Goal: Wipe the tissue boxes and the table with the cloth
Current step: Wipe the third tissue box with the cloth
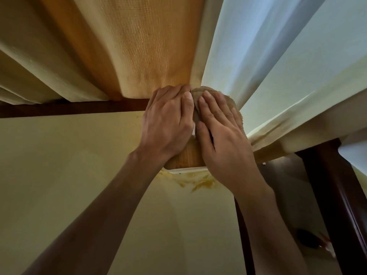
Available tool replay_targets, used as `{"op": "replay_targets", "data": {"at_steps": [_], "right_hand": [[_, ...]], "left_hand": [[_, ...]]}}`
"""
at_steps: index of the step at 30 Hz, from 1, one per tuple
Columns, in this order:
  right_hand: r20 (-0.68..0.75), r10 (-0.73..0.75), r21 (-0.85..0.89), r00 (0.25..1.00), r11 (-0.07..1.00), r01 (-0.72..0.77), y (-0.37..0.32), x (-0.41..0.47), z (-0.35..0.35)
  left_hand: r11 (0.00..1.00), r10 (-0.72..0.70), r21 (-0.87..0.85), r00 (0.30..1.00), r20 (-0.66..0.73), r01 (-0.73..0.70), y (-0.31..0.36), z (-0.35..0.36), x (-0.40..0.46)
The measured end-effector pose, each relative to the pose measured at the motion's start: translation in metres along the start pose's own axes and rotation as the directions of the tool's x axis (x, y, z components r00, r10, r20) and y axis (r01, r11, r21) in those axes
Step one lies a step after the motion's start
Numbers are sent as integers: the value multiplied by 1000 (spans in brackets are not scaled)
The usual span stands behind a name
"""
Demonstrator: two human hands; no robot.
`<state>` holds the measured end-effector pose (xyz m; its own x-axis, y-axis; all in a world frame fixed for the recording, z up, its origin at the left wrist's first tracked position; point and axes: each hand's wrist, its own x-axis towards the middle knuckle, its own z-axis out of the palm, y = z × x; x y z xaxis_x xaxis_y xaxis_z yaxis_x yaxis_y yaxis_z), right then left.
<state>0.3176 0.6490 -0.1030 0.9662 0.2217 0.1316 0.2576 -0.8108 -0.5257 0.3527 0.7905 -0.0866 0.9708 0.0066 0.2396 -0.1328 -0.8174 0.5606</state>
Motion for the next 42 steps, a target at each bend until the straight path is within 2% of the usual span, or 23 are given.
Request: {"op": "replay_targets", "data": {"at_steps": [9,14,22,31,36,42], "right_hand": [[-60,39,108,997,994,-32,-14,-67,-4],[-144,74,146,987,988,-53,-19,-95,-3],[-79,32,179,996,984,-17,-7,-62,-4],[-11,14,124,1000,992,-13,0,7,-4],[-6,54,132,999,990,-52,-6,-8,-6],[-25,104,226,994,969,-96,-17,-74,-11]], "left_hand": [[997,-55,-50,998,-4,55,1,-1,-1],[995,-66,-71,998,-4,66,-2,1,-1],[994,-74,-81,996,42,77,0,-1,-1],[996,-47,-71,999,19,48,-7,3,1],[995,-52,-86,998,29,54,-8,3,1],[985,-56,-166,998,-8,54,-6,2,0]]}}
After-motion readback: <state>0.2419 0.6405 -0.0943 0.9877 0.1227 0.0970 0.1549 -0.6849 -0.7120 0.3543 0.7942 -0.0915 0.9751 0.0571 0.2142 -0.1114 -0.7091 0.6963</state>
